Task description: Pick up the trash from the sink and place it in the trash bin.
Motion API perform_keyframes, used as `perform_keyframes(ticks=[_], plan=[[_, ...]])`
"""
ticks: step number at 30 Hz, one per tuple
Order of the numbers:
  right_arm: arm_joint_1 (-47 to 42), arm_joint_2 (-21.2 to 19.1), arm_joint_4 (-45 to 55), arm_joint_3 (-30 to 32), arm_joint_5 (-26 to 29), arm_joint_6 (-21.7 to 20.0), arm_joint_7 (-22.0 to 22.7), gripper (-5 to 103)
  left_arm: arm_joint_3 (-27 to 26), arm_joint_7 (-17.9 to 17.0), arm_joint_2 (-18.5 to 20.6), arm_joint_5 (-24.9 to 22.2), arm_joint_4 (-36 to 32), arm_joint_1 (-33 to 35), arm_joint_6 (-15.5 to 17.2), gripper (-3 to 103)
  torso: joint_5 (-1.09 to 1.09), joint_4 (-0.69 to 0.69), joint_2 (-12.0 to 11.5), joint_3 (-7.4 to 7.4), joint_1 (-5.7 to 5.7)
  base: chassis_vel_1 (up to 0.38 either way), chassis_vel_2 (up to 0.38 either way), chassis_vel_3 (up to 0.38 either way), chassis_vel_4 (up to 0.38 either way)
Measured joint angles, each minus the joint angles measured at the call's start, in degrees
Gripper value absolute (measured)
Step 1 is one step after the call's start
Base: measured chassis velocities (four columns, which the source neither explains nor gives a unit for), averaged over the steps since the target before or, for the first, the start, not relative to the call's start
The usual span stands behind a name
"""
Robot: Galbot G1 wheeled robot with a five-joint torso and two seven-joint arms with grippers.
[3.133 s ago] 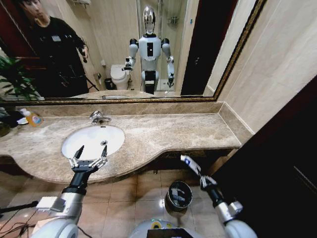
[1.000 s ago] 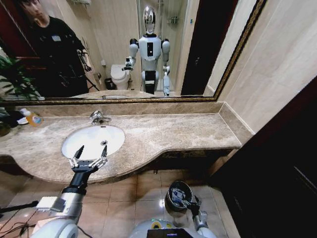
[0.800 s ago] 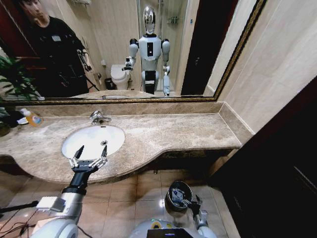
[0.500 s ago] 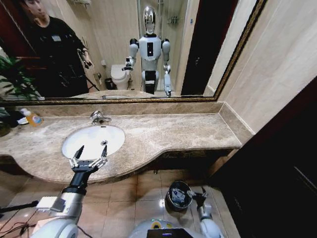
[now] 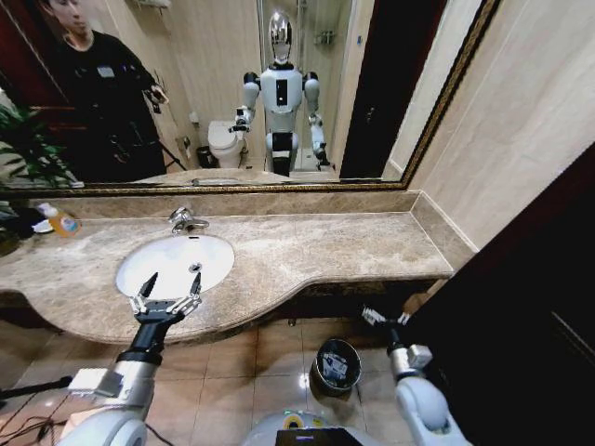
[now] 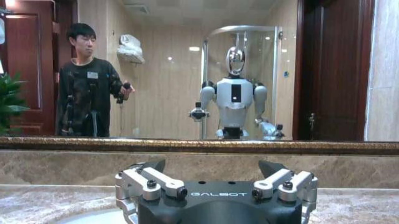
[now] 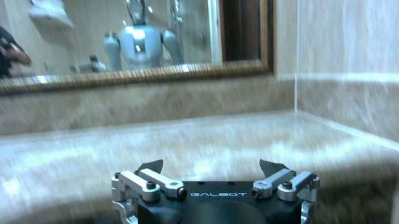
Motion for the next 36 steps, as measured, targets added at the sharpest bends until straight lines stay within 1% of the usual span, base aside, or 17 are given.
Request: perform_keyframes(ticks=[2,3,4,7,11,15,17,18,19,20,22,23,24,27,31,36], plan=[[0.0,-0.2,4.3,-0.4,0.0,-2.4,2.3,100,0.0,0.0,0.0,0.0,0.0,0.0,0.0,100,-0.01,0.00,0.0,0.00,0.00,0.000,0.000,0.000,0.000],[0.0,-0.2,4.3,-0.4,0.0,-2.4,2.3,100,0.0,0.0,0.0,0.0,0.0,0.0,0.0,100,-0.01,0.00,0.0,0.00,0.00,0.000,0.000,0.000,0.000],[0.0,-0.3,6.2,-0.8,0.0,-3.4,3.6,100,0.0,0.0,0.0,0.0,0.0,0.0,0.0,100,0.00,0.00,0.0,0.00,0.00,0.000,0.000,0.000,0.000],[0.1,-0.7,10.5,-1.4,-0.1,-5.5,4.7,100,0.0,0.0,0.0,0.0,0.0,0.0,0.0,100,-0.01,0.00,0.0,0.00,0.00,0.000,0.000,0.000,0.000],[0.1,-1.2,12.8,-1.3,-0.2,-6.8,3.6,100,0.0,0.0,0.0,0.0,0.0,0.0,0.0,100,-0.01,0.00,0.0,0.00,0.00,0.000,0.000,0.000,0.000],[0.5,-1.7,14.0,-0.6,0.2,-9.0,0.1,100,0.0,0.0,0.0,0.0,0.0,0.0,0.0,100,0.00,0.00,0.0,0.00,0.00,0.000,0.000,0.000,0.000],[0.8,-1.7,13.6,-0.5,0.3,-9.1,-0.6,100,0.0,0.0,0.0,0.0,0.0,0.0,0.0,100,-0.01,0.00,0.0,0.00,0.00,0.000,0.000,0.000,0.000],[1.2,-1.9,12.6,0.0,0.9,-9.1,-2.3,100,0.0,0.0,0.0,0.0,0.0,0.0,0.0,100,0.00,0.00,0.0,0.00,0.00,0.000,0.000,0.000,0.000],[1.2,-1.9,12.6,0.0,0.9,-9.1,-2.3,100,0.0,0.0,0.0,0.0,0.0,0.0,0.0,100,0.00,0.00,0.0,0.00,0.00,0.000,0.000,0.000,0.000],[1.5,-2.2,11.8,0.5,1.4,-9.0,-3.6,100,0.0,0.0,0.0,0.0,0.0,0.0,0.0,100,0.00,0.00,0.0,0.00,0.00,0.000,0.000,0.000,0.000],[2.2,-4.0,9.5,2.5,3.6,-8.1,-6.7,100,0.0,0.0,0.0,0.0,0.0,0.0,0.0,100,0.00,0.01,0.0,0.00,0.00,0.000,0.000,0.000,0.000],[2.4,-4.7,8.9,3.2,4.5,-7.9,-7.1,100,0.0,0.0,0.0,0.0,0.0,0.0,0.0,100,0.00,0.00,0.0,0.00,0.00,0.000,0.000,0.000,0.000],[2.4,-4.7,8.9,3.2,4.5,-7.9,-7.1,100,0.0,0.0,0.0,0.0,0.0,0.0,0.0,100,0.00,0.00,0.0,0.00,0.00,0.000,0.000,0.000,0.000],[1.9,-6.8,7.3,5.8,7.3,-7.1,-7.3,100,0.0,0.0,0.0,0.0,0.0,0.0,0.0,100,0.01,0.00,0.0,0.00,0.00,0.000,0.000,0.000,0.000],[0.9,-8.0,7.1,6.9,8.6,-6.8,-7.3,100,0.0,0.0,0.0,0.0,0.0,0.0,0.0,100,-0.01,0.00,0.0,0.00,0.00,0.000,0.000,0.000,0.000],[0.4,-7.3,7.9,7.4,8.8,-6.7,-6.4,100,0.0,0.0,0.0,0.0,0.0,0.0,0.0,100,0.00,0.00,0.0,0.00,0.00,0.000,0.000,0.000,0.000]])
